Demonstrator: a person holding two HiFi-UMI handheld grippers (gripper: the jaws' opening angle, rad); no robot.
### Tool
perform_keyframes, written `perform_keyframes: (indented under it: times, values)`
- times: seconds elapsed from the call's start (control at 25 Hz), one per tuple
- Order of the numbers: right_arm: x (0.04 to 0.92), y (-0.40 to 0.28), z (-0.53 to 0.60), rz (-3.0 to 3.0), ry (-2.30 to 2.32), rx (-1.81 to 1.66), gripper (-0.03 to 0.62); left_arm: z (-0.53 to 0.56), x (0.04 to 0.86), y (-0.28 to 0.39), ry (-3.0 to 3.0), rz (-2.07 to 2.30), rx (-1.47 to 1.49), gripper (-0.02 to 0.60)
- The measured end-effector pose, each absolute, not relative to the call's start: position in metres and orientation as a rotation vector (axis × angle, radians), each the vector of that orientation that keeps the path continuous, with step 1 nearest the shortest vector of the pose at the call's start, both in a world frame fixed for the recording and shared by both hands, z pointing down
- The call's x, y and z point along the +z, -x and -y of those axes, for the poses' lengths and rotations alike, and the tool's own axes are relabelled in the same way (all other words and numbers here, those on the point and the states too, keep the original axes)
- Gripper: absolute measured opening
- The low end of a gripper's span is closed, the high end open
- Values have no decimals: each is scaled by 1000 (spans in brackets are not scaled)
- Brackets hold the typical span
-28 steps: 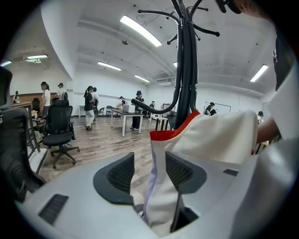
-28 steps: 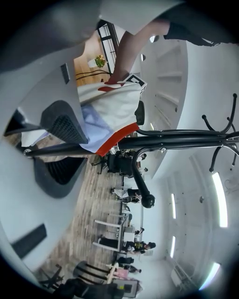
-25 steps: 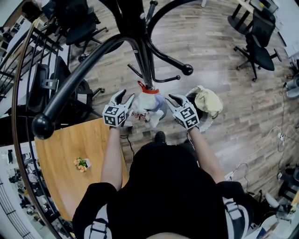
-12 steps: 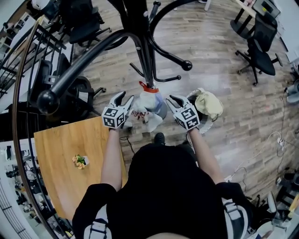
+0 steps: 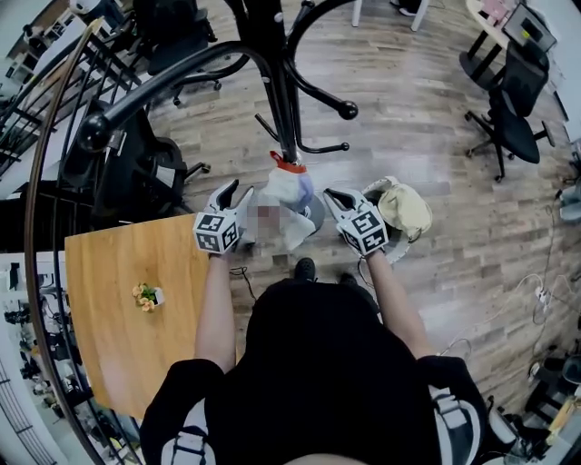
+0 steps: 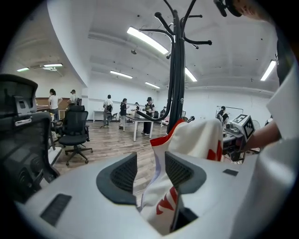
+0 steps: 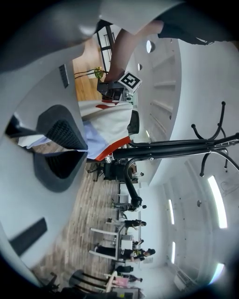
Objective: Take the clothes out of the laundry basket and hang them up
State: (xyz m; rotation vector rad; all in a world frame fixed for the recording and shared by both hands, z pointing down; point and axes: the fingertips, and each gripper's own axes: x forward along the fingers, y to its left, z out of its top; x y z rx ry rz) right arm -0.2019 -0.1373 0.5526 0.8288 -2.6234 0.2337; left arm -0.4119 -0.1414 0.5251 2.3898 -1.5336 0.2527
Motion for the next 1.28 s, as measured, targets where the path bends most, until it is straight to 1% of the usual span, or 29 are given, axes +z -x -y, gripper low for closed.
perform_keyframes:
  times: [0.08, 0.2, 0.76, 1.04, 1.28]
  values:
    - [550, 197, 132, 2634, -815, 228, 8, 131, 520, 413, -2363, 1592, 235, 201]
    - [540, 188, 128, 2658, -800, 209, 7, 115, 512, 411, -2335, 1664, 212, 158]
    - [541, 152, 108, 2668, -653, 189, 7, 57, 496, 386, -2243, 1819, 188, 72]
    - [541, 136, 94, 2678, -587, 164, 8, 32, 496, 369, -2203, 1870, 171, 49]
    - [548, 94, 81, 2663, -593, 173, 8, 22, 503, 324, -2213, 1837, 180, 40]
